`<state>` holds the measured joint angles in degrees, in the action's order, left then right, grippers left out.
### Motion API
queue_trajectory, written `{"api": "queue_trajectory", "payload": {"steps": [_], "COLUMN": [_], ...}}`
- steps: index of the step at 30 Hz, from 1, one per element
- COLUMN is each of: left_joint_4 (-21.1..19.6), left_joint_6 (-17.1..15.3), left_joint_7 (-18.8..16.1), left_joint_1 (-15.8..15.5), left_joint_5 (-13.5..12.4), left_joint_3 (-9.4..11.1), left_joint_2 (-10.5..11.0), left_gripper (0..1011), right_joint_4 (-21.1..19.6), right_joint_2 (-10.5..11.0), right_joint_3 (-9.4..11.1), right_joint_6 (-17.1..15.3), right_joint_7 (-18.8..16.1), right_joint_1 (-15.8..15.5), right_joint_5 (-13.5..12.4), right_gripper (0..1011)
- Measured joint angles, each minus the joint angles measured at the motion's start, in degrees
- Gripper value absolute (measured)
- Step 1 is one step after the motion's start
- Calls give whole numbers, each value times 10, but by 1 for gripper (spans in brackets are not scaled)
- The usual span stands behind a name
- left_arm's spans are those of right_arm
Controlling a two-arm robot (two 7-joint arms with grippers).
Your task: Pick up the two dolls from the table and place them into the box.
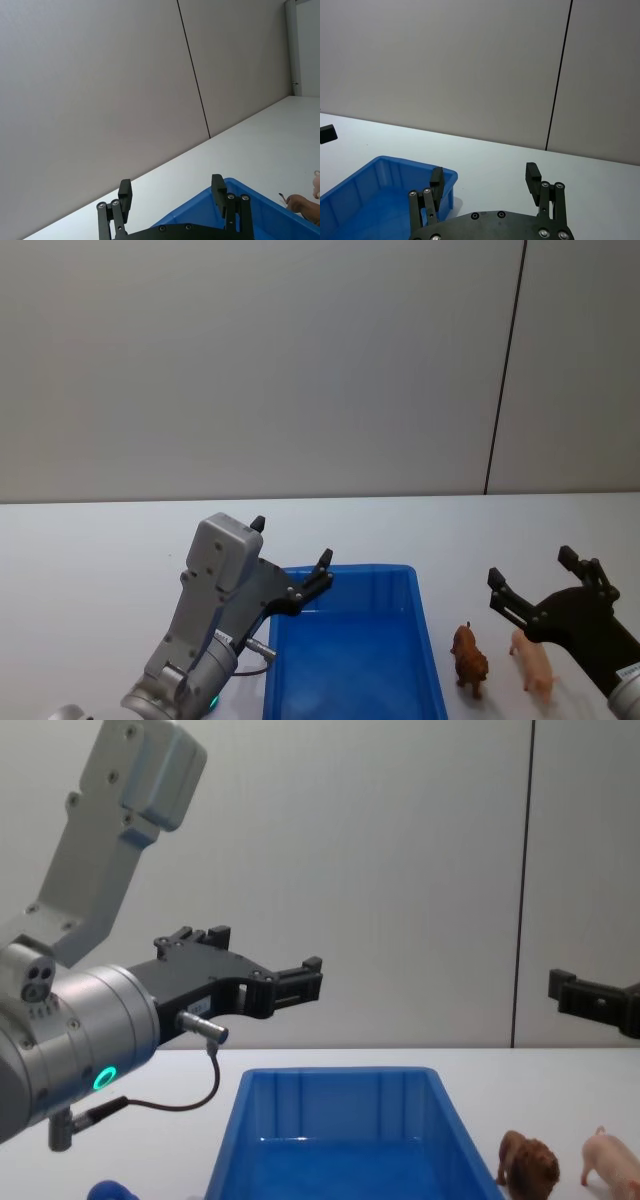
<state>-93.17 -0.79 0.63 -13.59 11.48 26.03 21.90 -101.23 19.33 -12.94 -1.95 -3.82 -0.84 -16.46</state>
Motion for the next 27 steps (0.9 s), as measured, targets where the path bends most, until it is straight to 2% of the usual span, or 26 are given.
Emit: {"api": "queue_trajectory", "payload": {"steps": [9,27], "left_joint_4": [0,0], "left_joint_6": [0,0], "left_joint_7": [0,0], "left_joint_1": [0,0], "left_joint_5": [0,0], "left_joint_3": [0,0], "left_joint_2": [0,0], "left_gripper": [1001,1001], "right_joint_4": [5,52], "right_joint_2": [-1,-21], "right_joint_3": [2,-1], "right_joint_6": [-6,-77], "right_joint_7": [1,46], "right_joint_1": [3,22], "right_joint_5": [0,23], "right_gripper": [1001,1001]}}
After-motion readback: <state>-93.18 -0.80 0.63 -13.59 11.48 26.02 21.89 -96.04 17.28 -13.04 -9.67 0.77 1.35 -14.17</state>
